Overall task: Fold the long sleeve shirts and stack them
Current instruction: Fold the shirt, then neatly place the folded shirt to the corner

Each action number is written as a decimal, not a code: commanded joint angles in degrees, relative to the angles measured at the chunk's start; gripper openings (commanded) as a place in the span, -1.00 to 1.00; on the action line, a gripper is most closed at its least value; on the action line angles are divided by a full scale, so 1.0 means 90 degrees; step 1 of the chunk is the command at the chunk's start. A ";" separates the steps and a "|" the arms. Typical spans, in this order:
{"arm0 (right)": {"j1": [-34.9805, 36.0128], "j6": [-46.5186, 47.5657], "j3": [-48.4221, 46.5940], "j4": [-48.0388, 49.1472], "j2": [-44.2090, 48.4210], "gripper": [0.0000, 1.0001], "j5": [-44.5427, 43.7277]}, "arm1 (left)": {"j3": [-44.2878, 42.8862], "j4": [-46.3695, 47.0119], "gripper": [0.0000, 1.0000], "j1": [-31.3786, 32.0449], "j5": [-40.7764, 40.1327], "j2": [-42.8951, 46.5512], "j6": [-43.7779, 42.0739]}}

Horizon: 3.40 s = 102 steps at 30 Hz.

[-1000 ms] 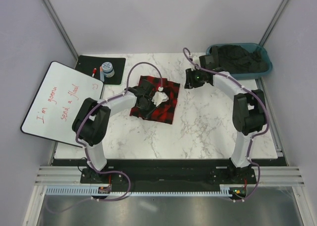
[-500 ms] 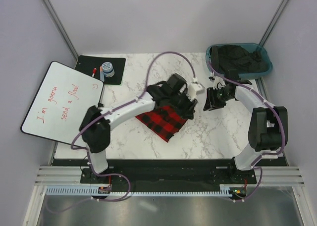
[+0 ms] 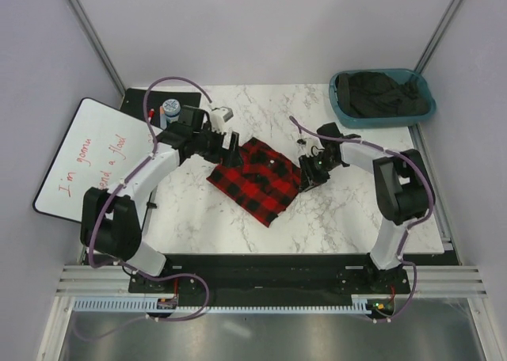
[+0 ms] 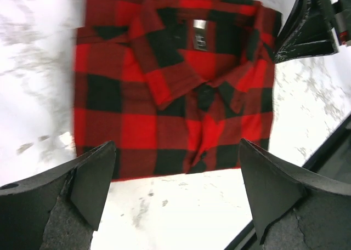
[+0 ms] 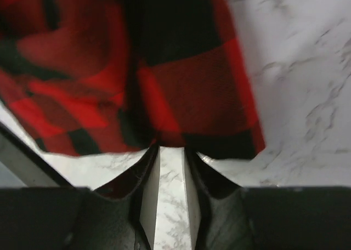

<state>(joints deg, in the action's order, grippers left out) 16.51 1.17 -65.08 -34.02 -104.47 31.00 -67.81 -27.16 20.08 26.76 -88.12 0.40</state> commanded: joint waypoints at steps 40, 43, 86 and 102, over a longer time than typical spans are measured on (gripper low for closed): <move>0.0226 -0.0530 -0.2231 0.1445 -0.2200 -0.31 -0.1236 | -0.1243 0.0791 -0.37 -0.0238 -0.1167 -0.3147 0.0219; 0.0138 -0.0695 -0.2651 0.1641 -0.2513 -0.31 -0.1725 | -0.2277 0.0723 -0.37 -0.0277 -0.1108 -0.3792 0.0063; 0.0441 -0.1038 -0.1020 0.2588 -0.1361 -0.17 -0.1813 | -0.1322 0.0527 -0.26 0.0573 -0.1958 -0.3147 0.0658; 0.0431 -0.1194 -0.2514 0.3213 -0.2835 -0.13 -0.2253 | -0.3391 0.0713 -0.26 -0.0179 -0.1958 -0.4496 0.0853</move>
<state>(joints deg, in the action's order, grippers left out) 20.47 -9.15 -86.32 -3.01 -125.62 15.29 -93.30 -22.11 19.25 10.00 -125.36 6.46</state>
